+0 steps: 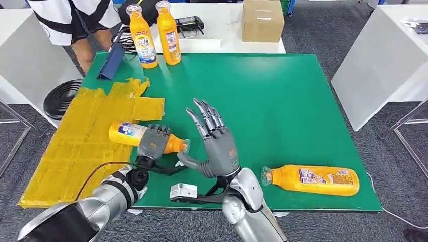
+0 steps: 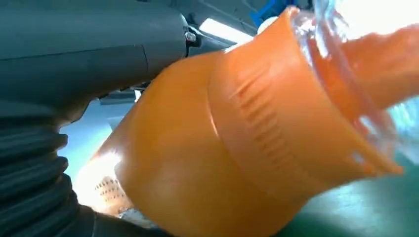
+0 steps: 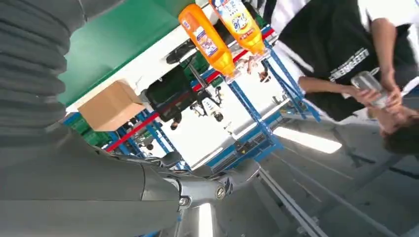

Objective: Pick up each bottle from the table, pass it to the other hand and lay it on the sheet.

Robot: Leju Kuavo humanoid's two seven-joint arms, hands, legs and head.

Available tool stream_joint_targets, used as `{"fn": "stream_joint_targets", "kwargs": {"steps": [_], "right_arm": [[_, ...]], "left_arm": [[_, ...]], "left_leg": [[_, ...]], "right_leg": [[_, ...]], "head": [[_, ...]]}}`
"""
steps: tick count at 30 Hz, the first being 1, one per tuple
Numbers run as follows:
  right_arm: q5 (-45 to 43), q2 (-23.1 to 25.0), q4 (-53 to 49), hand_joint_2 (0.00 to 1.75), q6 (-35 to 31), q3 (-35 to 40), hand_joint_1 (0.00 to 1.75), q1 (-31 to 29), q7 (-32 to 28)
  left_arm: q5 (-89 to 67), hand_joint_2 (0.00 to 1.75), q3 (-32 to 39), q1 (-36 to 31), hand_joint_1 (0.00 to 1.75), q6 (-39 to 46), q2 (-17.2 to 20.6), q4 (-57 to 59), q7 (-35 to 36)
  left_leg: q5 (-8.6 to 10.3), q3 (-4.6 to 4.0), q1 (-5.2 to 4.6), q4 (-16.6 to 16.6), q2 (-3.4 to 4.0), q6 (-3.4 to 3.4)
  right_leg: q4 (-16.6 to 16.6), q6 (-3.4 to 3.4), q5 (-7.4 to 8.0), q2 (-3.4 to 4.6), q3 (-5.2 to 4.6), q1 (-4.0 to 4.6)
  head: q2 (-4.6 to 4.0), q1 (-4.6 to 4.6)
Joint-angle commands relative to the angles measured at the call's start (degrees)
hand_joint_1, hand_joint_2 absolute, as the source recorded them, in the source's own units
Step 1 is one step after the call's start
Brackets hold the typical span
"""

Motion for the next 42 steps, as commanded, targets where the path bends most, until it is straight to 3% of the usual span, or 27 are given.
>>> {"fn": "stream_joint_targets", "kwargs": {"steps": [1, 5, 6, 7, 8, 10, 16, 19, 24, 27, 31, 39, 42], "right_arm": [[-0.1, -2.7, 2.8, 1.75, 0.3, 2.0, 0.0, -3.4, 0.1], [0.4, -2.9, 2.8, 1.75, 0.3, 2.1, 0.0, -3.4, 0.6], [0.8, -2.9, 2.8, 1.75, 0.2, 2.2, 0.0, -3.1, 1.1], [1.1, -3.0, 2.8, 1.75, 0.1, 2.3, 0.0, -2.9, 1.3], [1.3, -3.0, 2.9, 1.75, 0.0, 2.5, 0.0, -2.8, 1.5], [1.6, -3.0, 2.9, 1.75, -0.1, 2.7, 0.0, -2.6, 1.8], [1.6, -3.1, 2.9, 1.75, -0.1, 2.7, 0.0, -2.6, 1.9], [1.7, -2.8, 3.1, 1.75, 0.6, 2.9, 0.0, -2.9, 2.3], [1.8, -2.8, 3.5, 1.75, 0.7, 3.0, 0.0, -3.1, 2.6], [1.9, -3.1, 4.3, 1.75, 0.2, 2.9, 0.0, -3.3, 2.8], [1.7, -3.6, 4.8, 1.75, 0.3, 2.3, 0.0, -3.7, 2.9], [3.4, -5.1, 2.9, 1.75, 0.3, -0.4, 0.0, -1.8, 2.9], [3.4, -5.2, 2.9, 1.75, 0.3, -0.5, 0.0, -1.7, 2.9]], "left_arm": [[0.5, 1.75, -4.0, -1.0, 1.75, -1.9, 0.9, 5.2, -0.7], [2.5, 1.75, -1.3, -1.1, 1.75, -2.9, 1.1, 5.2, 1.8], [9.6, 1.75, 5.9, -0.6, 1.31, 0.0, 1.3, 4.6, 0.3], [11.6, 1.75, 8.3, -0.6, 0.09, 0.6, 1.5, 4.6, -1.0], [14.1, 1.75, 10.9, -0.5, 0.0, 1.1, 1.5, 4.4, -2.3], [19.2, 1.75, 16.5, -0.4, 0.0, 1.3, 1.9, 4.2, -5.1], [19.2, 1.75, 16.7, -0.5, 0.0, 1.3, 2.0, 4.2, -5.4], [26.7, 1.75, 25.0, -0.4, 0.0, -2.4, 2.6, 4.2, -6.0], [31.4, 1.75, 30.1, -0.2, 0.0, -4.3, 2.6, 3.9, -9.3], [41.8, 1.75, 40.8, 0.1, 0.0, -7.8, 1.5, 2.7, -19.3], [49.3, 1.75, 49.1, -0.5, 0.0, -13.9, 0.2, 1.6, -29.5], [52.1, 1.75, 56.2, -1.0, 0.0, -18.5, -2.0, -1.1, -46.5], [52.1, 1.75, 56.3, -1.1, 0.0, -18.6, -2.0, -1.2, -46.5]], "left_leg": [[-0.02, 0.24, 0.0, -0.1, 0.17, 0.07], [0.02, 0.34, 0.01, -0.2, 0.24, 0.09], [0.05, 0.42, 0.02, -0.3, 0.26, 0.11], [0.03, 0.38, 0.02, -0.3, 0.23, 0.09], [0.0, 0.29, 0.01, -0.2, 0.21, 0.06], [0.02, 0.36, 0.03, -0.3, 0.24, 0.08], [0.02, 0.36, 0.04, -0.2, 0.15, 0.08], [-0.01, 0.29, 0.05, -0.1, 0.15, 0.06], [0.02, 0.46, 0.04, -0.2, 0.25, 0.06], [0.05, 0.49, 0.04, -0.2, 0.23, 0.07], [0.09, 0.59, 0.02, -0.2, 0.12, 0.07], [0.14, 0.72, 0.0, -0.3, 0.01, 0.11], [0.1, 0.76, 0.0, -0.2, -0.02, 0.07]], "right_leg": [[-0.1, 0.03, 0.04, 0.14, 0.19, 0.01], [-0.3, 0.02, 0.11, 0.18, 0.28, 0.02], [-0.4, 0.02, 0.14, 0.18, 0.36, 0.04], [-0.3, 0.01, 0.11, 0.15, 0.33, 0.03], [-0.2, 0.01, 0.07, 0.15, 0.22, 0.02], [-0.3, 0.0, 0.1, 0.17, 0.31, 0.04], [-0.2, 0.02, 0.05, 0.06, 0.27, 0.05], [-0.1, 0.03, 0.04, 0.1, 0.22, 0.04], [-0.2, 0.01, 0.08, 0.17, 0.43, 0.04], [-0.2, 0.01, 0.12, 0.15, 0.46, 0.04], [-0.2, 0.0, 0.12, 0.04, 0.58, 0.01], [-0.3, 0.04, 0.13, -0.09, 0.77, 0.01], [-0.2, 0.03, 0.07, -0.1, 0.8, 0.01]], "head": [[0.0, 0.0], [0.0, 0.0], [0.0, 0.0], [0.0, 0.0], [0.0, 0.0], [0.0, -0.02], [0.0, 0.0], [0.0, 0.0], [0.0, 0.0], [0.0, 0.0], [0.0, 0.0], [0.0, 0.0], [0.0, 0.0]]}}
